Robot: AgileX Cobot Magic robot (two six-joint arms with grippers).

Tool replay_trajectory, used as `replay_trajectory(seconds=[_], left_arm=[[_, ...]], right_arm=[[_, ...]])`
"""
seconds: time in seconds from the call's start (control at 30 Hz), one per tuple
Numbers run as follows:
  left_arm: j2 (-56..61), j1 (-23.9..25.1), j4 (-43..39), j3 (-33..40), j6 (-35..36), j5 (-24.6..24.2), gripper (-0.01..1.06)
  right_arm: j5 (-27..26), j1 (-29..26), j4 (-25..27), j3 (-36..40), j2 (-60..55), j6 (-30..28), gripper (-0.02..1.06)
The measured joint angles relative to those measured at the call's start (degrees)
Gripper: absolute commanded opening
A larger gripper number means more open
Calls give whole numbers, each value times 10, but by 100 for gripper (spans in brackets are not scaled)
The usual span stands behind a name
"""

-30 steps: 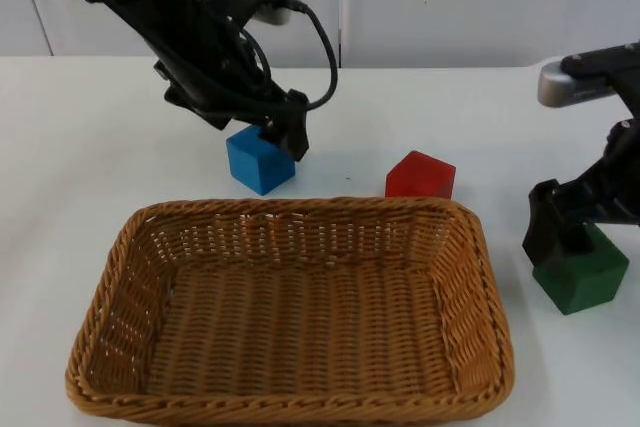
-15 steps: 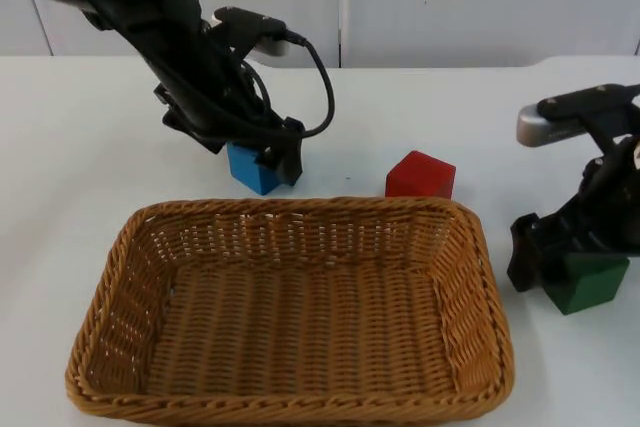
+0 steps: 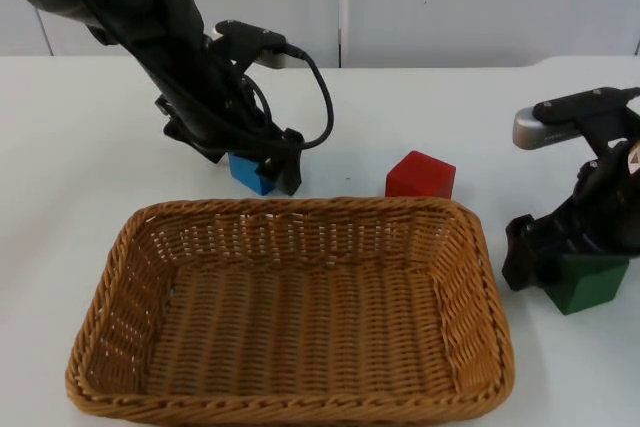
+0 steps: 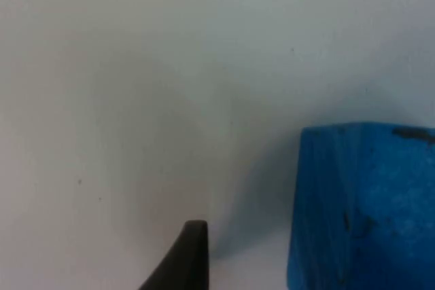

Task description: Pick up one cube with each hand and place exactly two cubes into the same basket, leaving the remaining cube outside.

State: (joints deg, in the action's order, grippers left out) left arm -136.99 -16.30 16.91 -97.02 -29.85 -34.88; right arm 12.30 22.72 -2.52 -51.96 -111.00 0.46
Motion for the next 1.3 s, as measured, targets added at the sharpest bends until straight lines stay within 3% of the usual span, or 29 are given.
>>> replay_trajectory(seconds=[0.1, 0.13, 0.27, 0.3, 0.43, 0.47, 0.53, 0.57, 0.87, 1.13, 1.3], left_arm=[[0, 0, 0, 0, 0, 0, 101], [0, 0, 0, 0, 0, 0, 101], [0, 0, 0, 0, 0, 0, 76], [0, 0, 0, 0, 0, -1, 76], [0, 0, 0, 0, 0, -6, 34], [1, 0, 0, -1, 0, -9, 34], [6, 0, 0, -1, 1, -23, 5], [10, 0, -1, -1, 1, -27, 0], [96, 0, -11, -1, 4, -57, 0], [193, 0, -11, -1, 29, -136, 0], [235, 0, -11, -1, 40, -155, 0]], right_arm=[[1, 0, 0, 0, 0, 0, 75], [1, 0, 0, 0, 0, 2, 75], [6, 0, 0, 0, 0, 11, 38], [8, 0, -1, -1, 0, 12, 38], [17, 0, -2, -1, 0, 14, 4], [20, 0, -2, -1, 1, 14, 4], [31, 0, -2, -1, 7, 14, 0], [38, 0, -2, -1, 13, 15, 0], [70, 0, -15, -1, 121, 15, 0], [100, 0, -15, -1, 243, 15, 0], [126, 0, -15, -1, 298, 15, 0]])
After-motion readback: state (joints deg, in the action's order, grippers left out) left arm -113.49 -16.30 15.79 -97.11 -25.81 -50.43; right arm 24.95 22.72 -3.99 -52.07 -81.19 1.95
